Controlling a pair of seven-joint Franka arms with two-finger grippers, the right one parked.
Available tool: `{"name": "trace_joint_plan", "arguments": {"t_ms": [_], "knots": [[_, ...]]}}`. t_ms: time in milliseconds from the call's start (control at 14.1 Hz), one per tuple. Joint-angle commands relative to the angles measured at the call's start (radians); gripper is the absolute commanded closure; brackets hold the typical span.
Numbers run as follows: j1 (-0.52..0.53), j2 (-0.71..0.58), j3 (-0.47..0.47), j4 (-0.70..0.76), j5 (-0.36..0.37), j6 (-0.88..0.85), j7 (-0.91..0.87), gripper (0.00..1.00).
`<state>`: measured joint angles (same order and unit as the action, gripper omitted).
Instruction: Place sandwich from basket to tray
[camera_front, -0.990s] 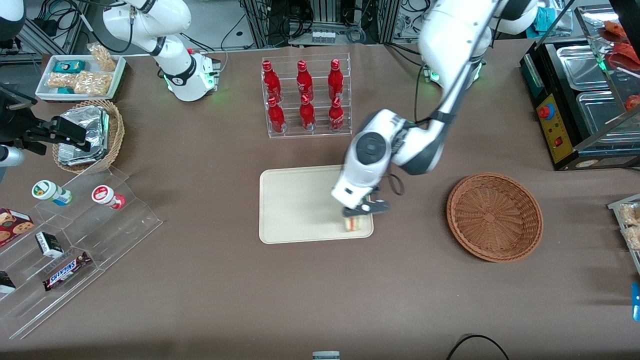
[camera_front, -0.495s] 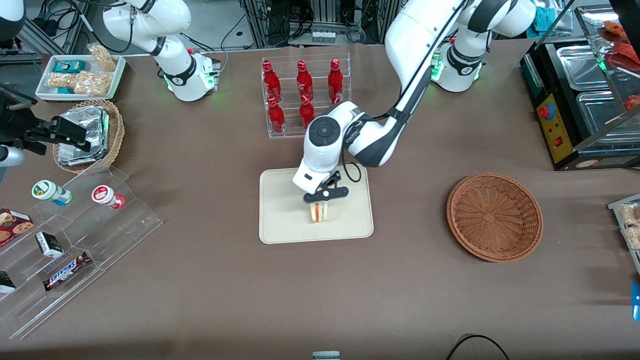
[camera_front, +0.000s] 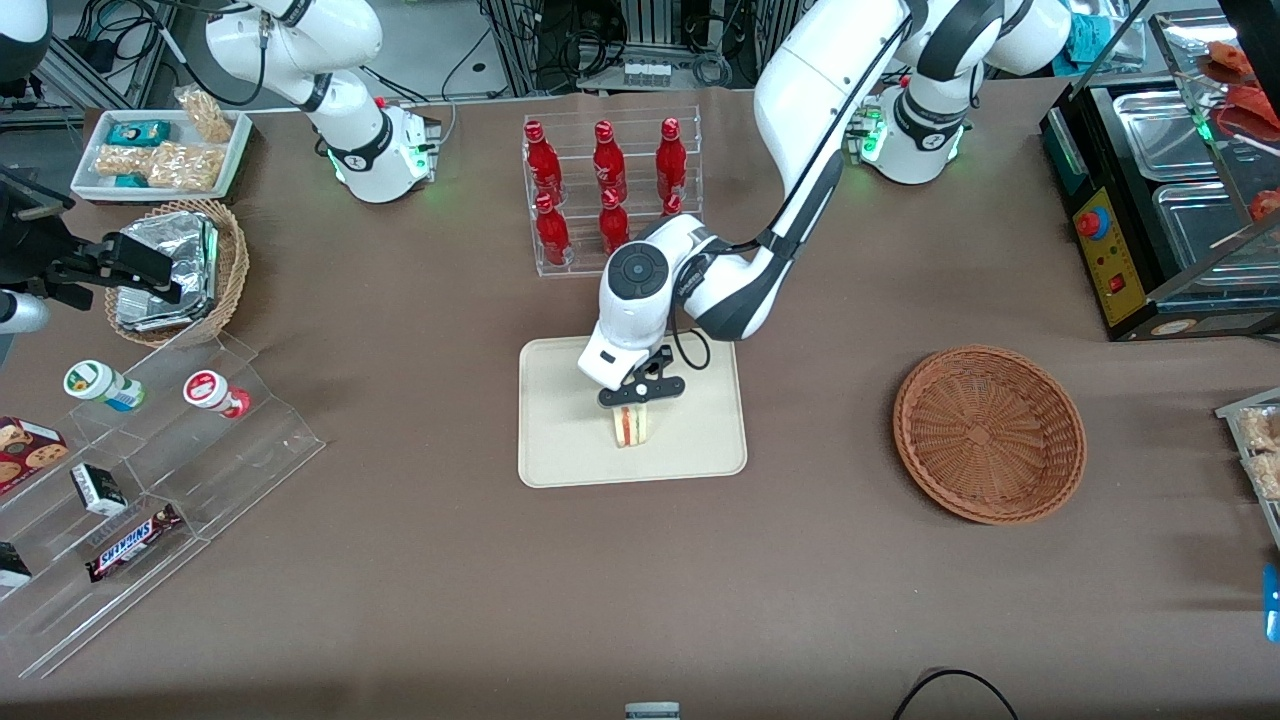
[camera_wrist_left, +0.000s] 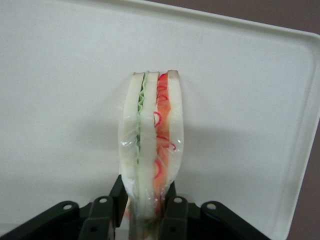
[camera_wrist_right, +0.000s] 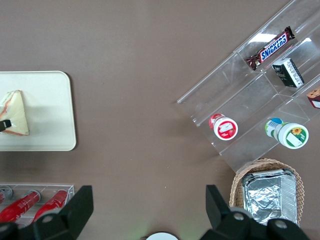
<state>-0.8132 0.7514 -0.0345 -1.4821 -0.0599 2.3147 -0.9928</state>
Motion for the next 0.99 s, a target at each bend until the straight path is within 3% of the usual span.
{"name": "trace_joint_plan", "arguments": {"t_ms": [0, 283, 495, 636, 919], "knots": [[-0.023, -0.016, 0.021, 0.016, 0.009, -0.009, -0.032, 0.0], [-0.014, -0.151, 0.039, 0.01, 0.034, -0.191, -0.003, 0.0], [0.006, -0.256, 0.097, -0.041, 0.035, -0.323, 0.15, 0.0], [0.061, -0.296, 0.103, -0.041, 0.037, -0.467, 0.161, 0.0], [0.185, -0.342, 0.102, -0.067, 0.041, -0.527, 0.265, 0.0]]}}
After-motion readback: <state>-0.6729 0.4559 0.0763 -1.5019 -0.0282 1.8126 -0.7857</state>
